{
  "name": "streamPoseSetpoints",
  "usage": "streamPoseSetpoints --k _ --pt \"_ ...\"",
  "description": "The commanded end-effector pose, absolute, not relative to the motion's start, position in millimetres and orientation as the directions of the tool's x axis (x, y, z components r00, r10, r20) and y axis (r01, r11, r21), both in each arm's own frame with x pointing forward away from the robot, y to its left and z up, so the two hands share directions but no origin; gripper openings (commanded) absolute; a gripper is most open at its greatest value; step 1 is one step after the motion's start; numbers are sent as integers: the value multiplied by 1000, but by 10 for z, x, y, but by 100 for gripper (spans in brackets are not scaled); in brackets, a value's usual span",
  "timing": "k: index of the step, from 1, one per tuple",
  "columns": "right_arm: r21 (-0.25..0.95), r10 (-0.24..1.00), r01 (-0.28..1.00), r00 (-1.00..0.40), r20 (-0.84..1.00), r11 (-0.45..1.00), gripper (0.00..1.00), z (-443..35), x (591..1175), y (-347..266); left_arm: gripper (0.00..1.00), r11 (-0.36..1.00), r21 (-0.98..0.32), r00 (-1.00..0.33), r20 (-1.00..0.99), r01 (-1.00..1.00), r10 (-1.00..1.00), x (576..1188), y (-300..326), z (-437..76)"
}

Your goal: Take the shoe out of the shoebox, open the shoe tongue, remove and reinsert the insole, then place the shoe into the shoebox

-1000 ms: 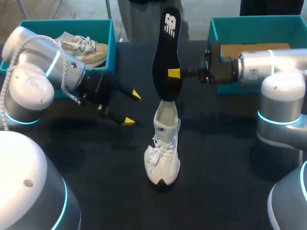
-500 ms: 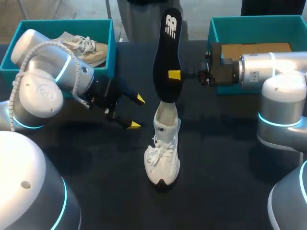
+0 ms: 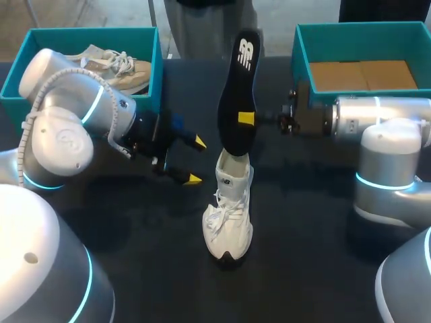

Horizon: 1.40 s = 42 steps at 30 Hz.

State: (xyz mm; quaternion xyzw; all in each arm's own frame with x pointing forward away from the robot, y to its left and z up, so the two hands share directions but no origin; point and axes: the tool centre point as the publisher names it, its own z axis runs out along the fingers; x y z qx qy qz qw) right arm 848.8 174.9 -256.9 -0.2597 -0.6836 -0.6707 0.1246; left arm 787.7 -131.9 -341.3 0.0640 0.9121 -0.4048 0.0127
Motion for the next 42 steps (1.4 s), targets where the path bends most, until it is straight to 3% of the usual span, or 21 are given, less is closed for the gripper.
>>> streamPoseSetpoints --k 1,42 --pt "849 189 527 -830 525 -41 0 -2687 8520 1793 100 676 -726 -991 -84 129 100 7849 -1318 -3394" --pt "863 229 506 -841 491 6 0 -3065 8347 1830 100 676 -726 -992 -84 126 94 7850 -1331 -3370"
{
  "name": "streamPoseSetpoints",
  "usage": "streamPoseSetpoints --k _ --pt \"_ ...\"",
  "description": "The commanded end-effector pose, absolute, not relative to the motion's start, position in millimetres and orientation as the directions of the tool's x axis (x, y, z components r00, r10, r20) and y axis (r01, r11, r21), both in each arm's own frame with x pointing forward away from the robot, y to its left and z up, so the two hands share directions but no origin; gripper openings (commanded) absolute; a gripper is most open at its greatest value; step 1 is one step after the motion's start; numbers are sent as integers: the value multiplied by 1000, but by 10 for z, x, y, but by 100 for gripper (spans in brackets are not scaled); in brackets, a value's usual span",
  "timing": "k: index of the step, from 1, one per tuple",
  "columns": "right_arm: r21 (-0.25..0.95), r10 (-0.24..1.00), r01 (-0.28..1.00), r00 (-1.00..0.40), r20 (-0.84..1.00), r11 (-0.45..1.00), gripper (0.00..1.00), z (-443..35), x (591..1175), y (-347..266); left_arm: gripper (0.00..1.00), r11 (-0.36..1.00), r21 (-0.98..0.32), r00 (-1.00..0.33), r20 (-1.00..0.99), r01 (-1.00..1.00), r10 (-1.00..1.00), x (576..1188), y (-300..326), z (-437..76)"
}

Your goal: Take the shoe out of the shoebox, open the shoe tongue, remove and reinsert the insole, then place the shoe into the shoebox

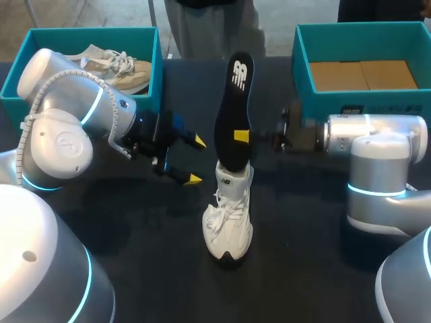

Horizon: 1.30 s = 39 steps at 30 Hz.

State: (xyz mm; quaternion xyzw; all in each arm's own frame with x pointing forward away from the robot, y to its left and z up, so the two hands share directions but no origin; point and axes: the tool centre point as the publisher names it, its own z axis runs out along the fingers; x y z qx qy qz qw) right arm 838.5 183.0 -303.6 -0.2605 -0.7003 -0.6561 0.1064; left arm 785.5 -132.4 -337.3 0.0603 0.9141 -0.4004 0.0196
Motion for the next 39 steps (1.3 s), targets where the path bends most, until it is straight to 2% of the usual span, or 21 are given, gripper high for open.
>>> streamPoseSetpoints --k 1,39 --pt "863 229 505 -841 490 11 0 -3074 8339 1825 100 676 -726 -992 -84 126 94 7850 -1331 -3370" --pt "765 245 643 -750 614 50 0 -3606 7778 1806 100 676 -726 -992 -84 126 94 7850 -1331 -3370"
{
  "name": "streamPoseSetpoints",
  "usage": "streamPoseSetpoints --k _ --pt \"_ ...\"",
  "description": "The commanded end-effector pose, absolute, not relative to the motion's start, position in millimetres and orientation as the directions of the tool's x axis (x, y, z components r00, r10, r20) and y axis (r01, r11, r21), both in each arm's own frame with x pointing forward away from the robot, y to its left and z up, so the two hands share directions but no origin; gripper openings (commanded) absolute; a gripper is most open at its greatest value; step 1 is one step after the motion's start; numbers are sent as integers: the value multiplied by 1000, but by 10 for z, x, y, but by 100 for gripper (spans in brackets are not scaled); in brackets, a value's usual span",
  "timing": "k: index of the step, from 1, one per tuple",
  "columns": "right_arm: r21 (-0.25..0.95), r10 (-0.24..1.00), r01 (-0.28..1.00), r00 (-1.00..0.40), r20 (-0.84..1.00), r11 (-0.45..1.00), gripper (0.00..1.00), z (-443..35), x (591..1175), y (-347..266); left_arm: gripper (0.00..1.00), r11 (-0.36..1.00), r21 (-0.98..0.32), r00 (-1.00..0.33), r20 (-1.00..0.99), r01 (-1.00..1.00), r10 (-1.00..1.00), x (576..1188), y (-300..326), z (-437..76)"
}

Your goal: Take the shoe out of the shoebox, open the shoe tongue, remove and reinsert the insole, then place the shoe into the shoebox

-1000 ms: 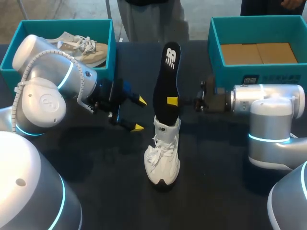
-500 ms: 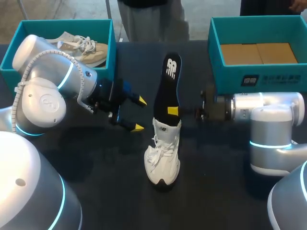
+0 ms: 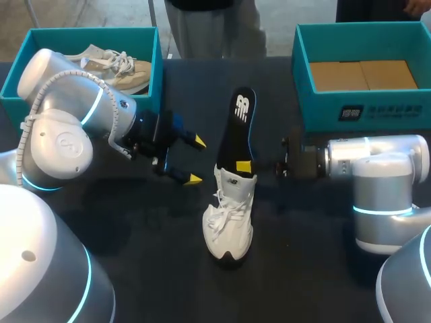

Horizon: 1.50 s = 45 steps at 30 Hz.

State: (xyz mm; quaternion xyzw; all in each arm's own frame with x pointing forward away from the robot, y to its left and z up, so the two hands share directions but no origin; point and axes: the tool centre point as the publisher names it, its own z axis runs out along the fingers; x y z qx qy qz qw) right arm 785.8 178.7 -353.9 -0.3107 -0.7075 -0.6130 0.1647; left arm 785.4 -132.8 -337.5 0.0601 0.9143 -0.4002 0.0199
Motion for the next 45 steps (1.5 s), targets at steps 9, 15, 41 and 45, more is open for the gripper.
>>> streamPoseSetpoints --k 9,15,41,45 --pt "782 251 621 -766 592 50 0 -3520 7822 1826 100 676 -726 -992 -84 126 94 7850 -1331 -3370" --pt "790 245 610 -776 581 58 18 -3487 7871 1857 100 676 -726 -992 -84 126 94 7850 -1331 -3370" --pt "835 217 547 -824 524 64 26 -3320 8237 1934 100 676 -726 -992 -84 126 94 7850 -1331 -3370" --pt "833 201 549 -825 528 65 18 -3327 8267 1951 100 676 -726 -992 -84 126 94 7850 -1331 -3370"
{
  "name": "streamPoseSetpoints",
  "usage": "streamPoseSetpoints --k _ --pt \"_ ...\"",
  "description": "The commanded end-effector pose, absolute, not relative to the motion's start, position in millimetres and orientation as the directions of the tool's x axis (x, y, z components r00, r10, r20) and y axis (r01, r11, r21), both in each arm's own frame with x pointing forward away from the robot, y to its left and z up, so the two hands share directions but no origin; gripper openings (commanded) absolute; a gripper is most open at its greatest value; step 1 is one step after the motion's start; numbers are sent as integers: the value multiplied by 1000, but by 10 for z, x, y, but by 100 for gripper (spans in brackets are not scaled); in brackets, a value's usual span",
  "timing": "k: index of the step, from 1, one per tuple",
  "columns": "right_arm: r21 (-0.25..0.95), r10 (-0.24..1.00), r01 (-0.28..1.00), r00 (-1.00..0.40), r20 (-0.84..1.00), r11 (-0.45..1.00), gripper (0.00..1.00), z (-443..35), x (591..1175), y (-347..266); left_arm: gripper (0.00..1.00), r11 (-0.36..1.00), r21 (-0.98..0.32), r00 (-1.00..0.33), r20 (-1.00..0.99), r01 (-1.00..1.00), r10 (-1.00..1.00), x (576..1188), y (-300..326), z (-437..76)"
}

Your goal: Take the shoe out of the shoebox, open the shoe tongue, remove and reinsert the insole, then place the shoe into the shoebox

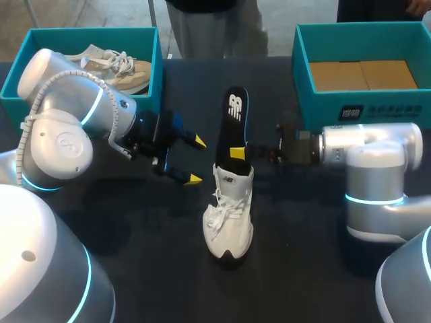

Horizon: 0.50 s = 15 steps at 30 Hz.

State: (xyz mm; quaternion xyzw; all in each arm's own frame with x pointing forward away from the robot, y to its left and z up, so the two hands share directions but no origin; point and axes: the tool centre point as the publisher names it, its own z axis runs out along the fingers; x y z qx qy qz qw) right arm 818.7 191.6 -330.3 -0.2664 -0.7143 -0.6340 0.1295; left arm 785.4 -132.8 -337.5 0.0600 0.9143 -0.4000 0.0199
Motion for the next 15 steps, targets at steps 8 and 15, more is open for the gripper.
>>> streamPoseSetpoints --k 8,15 --pt "815 189 573 -812 552 79 0 -3400 8181 1952 100 676 -726 -992 -84 126 94 7850 -1331 -3370" --pt "786 181 610 -788 588 103 0 -3490 7997 1919 100 676 -726 -992 -84 126 94 7850 -1331 -3370"
